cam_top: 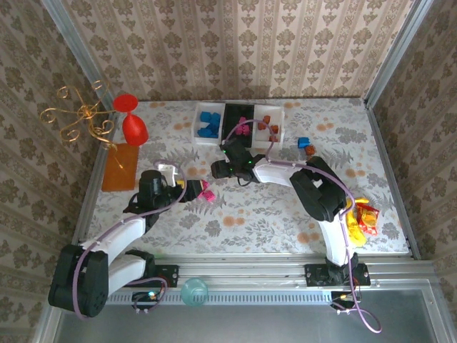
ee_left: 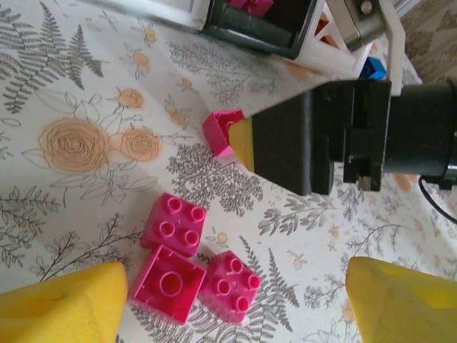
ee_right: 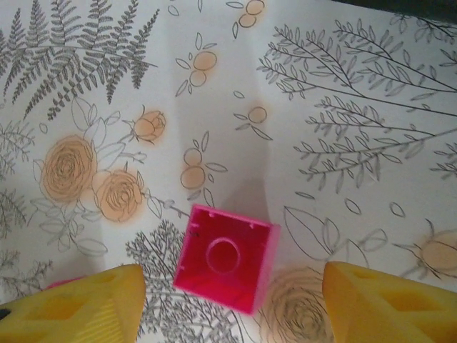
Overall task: Sort the legos into containers by color
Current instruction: Pick up the lego from the center of the table.
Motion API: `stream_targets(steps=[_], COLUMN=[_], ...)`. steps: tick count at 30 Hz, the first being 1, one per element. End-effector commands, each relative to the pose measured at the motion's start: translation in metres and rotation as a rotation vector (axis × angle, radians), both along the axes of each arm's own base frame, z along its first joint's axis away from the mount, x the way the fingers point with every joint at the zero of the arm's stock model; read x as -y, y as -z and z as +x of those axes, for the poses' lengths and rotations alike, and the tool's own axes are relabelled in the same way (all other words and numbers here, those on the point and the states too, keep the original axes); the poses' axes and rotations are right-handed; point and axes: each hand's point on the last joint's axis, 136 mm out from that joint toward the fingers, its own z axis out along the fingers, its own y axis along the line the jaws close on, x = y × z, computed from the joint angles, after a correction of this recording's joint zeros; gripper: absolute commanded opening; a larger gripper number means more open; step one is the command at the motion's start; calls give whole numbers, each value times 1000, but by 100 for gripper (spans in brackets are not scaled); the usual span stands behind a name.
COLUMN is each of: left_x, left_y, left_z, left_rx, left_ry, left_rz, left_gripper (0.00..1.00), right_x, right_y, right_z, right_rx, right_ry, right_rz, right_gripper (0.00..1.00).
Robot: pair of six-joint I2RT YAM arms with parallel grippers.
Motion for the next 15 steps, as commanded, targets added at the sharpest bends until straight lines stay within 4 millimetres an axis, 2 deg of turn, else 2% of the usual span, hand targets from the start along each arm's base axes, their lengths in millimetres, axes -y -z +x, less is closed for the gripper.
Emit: stream_targets(steps=[1, 7, 10, 15], left_x=[0, 1, 1, 1], left_y=[-10, -6, -5, -7], left_z=[1, 3, 3, 3], left_rx=[34, 18, 17, 22], left_ry=[22, 23, 21, 18], left_rz=[15, 15, 12, 8], left_gripper=[82, 81, 81, 81], right_x=[-6, -10, -6, 0], right_y=[-1, 13, 19, 12], right_z=[10, 8, 8, 7], right_rx=[30, 14, 18, 44], right_ry=[29, 21, 27, 24], right_rz=[-6, -40, -72, -92], right_gripper=[65, 58, 52, 39])
